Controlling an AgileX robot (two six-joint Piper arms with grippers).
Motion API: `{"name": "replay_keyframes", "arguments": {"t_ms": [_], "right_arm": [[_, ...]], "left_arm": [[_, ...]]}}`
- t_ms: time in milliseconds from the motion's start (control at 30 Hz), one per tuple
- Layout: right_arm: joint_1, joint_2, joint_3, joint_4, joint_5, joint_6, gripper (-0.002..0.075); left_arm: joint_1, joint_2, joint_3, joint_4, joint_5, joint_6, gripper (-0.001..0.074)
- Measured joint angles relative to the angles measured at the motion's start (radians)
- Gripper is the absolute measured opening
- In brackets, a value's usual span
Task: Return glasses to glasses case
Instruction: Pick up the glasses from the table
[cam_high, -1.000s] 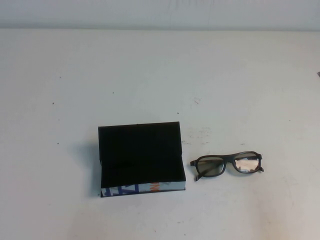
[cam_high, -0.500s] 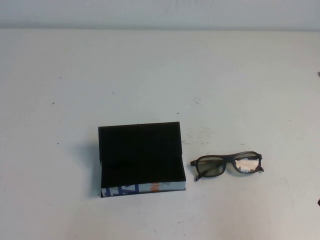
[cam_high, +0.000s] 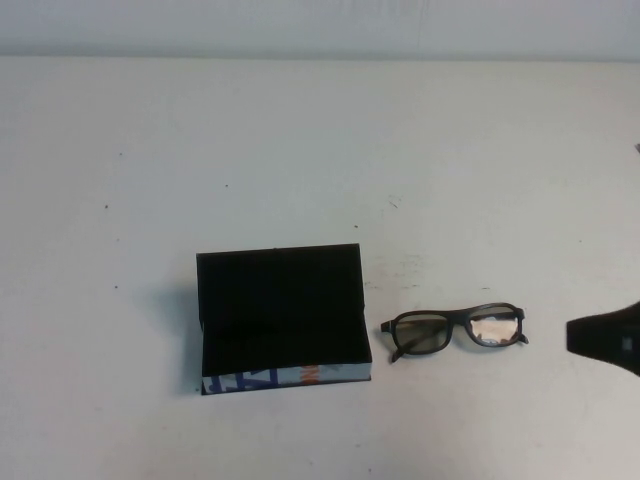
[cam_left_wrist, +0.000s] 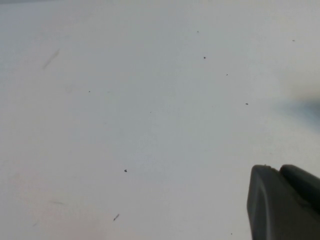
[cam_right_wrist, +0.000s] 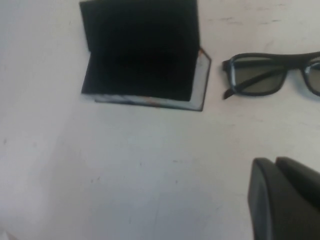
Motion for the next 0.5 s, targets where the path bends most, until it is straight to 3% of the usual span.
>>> {"name": "replay_keyframes", "arguments": {"t_ms": [300,500], "right_arm": [[0.333,0.352,-0.201,-0.041,0.005,-0.394,-0.0013],[0.419,0.585,-0.383,-0.295,0.05,-0.448,0.0039]], "left_arm": [[0.0,0.0,0.0,0.0,0.0,0.0,-0.0001],[0.0,0.0,0.0,0.0,0.0,0.0,-0.0001]]}}
